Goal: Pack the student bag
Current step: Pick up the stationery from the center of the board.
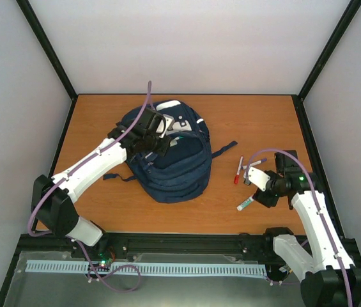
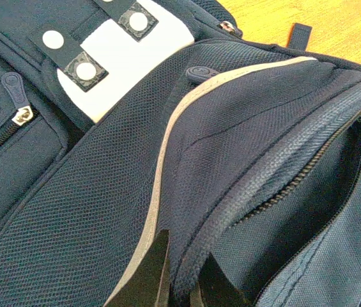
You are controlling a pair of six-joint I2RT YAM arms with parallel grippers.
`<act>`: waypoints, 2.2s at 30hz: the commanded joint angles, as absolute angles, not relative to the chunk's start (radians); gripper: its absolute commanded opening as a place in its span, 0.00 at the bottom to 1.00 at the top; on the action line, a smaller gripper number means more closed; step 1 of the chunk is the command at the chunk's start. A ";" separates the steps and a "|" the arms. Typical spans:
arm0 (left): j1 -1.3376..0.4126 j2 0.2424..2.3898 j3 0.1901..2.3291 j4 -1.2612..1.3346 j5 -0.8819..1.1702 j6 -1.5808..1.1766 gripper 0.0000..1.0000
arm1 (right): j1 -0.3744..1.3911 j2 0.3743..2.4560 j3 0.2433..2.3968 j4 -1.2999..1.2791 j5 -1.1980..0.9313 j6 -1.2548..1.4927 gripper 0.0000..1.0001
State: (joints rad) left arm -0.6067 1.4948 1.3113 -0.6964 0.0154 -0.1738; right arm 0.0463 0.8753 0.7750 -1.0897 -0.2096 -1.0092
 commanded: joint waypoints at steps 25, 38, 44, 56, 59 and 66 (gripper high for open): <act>-0.603 1.553 1.345 -0.596 0.037 -0.111 0.01 | 0.051 0.974 0.668 -1.138 -0.251 -1.266 0.74; -0.603 1.544 1.340 -0.590 0.118 -0.128 0.01 | 0.166 1.150 0.632 -0.935 -0.151 -1.139 0.70; -0.603 1.522 1.330 -0.587 0.126 -0.133 0.01 | 0.203 1.253 0.615 -0.853 -0.091 -1.095 0.64; -0.602 1.522 1.335 -0.591 0.137 -0.140 0.01 | 0.222 1.322 0.623 -0.791 -0.070 -1.024 0.53; -0.603 1.523 1.335 -0.591 0.136 -0.142 0.01 | 0.223 1.333 0.620 -0.782 -0.065 -1.011 0.47; -0.603 1.529 1.338 -0.594 0.132 -0.144 0.01 | 0.224 1.359 0.615 -0.767 -0.066 -0.984 0.35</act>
